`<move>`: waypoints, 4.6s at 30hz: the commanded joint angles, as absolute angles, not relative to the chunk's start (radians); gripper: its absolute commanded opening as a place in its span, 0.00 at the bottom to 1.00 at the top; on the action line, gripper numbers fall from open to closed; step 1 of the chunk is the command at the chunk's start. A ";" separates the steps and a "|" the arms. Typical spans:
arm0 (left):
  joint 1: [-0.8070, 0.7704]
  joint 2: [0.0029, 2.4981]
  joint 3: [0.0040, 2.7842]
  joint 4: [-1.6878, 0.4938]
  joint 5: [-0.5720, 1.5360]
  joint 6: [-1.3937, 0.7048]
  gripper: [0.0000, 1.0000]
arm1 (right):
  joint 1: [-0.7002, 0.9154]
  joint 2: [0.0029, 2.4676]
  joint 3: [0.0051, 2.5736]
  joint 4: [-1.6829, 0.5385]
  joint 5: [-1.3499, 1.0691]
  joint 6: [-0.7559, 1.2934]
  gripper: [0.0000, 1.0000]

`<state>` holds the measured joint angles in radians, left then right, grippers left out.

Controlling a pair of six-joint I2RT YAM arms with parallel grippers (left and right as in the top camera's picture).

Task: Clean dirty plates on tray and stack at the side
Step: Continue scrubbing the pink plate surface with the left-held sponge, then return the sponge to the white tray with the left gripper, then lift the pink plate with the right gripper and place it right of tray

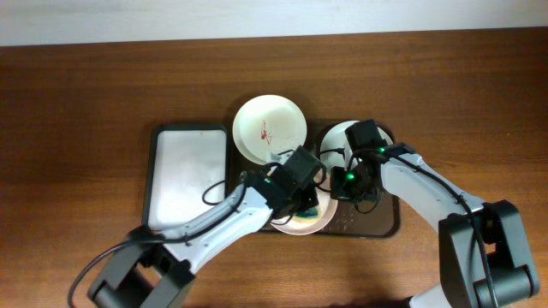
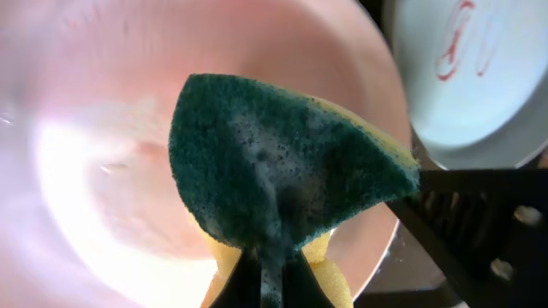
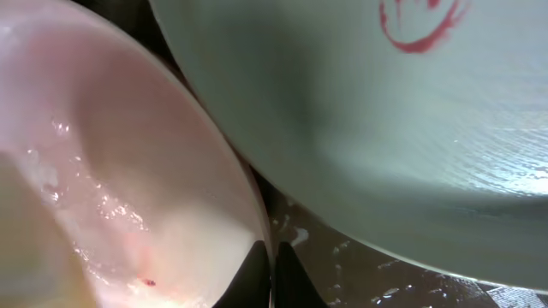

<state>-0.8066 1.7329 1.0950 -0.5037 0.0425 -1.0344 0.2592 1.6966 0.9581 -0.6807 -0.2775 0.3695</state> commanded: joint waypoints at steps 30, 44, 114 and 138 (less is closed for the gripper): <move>-0.763 1.829 1.097 -0.613 0.011 -0.881 0.00 | 0.262 1.680 0.953 -0.695 -0.257 0.375 0.04; -0.794 1.810 1.097 -0.445 0.197 -0.543 0.00 | 0.262 1.680 0.953 -0.701 -0.257 0.376 0.04; -0.188 1.552 1.077 -0.720 -0.006 -0.302 0.00 | 0.308 1.737 0.977 -0.668 -0.268 0.344 0.04; -0.189 1.798 1.074 -0.672 -0.060 -0.298 0.00 | 0.518 1.408 1.042 -0.725 0.606 0.293 0.04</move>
<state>-0.1940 1.7687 1.0801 -0.6823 -0.0437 -0.2924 0.4408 1.4296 0.9989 -0.7319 0.3824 0.2947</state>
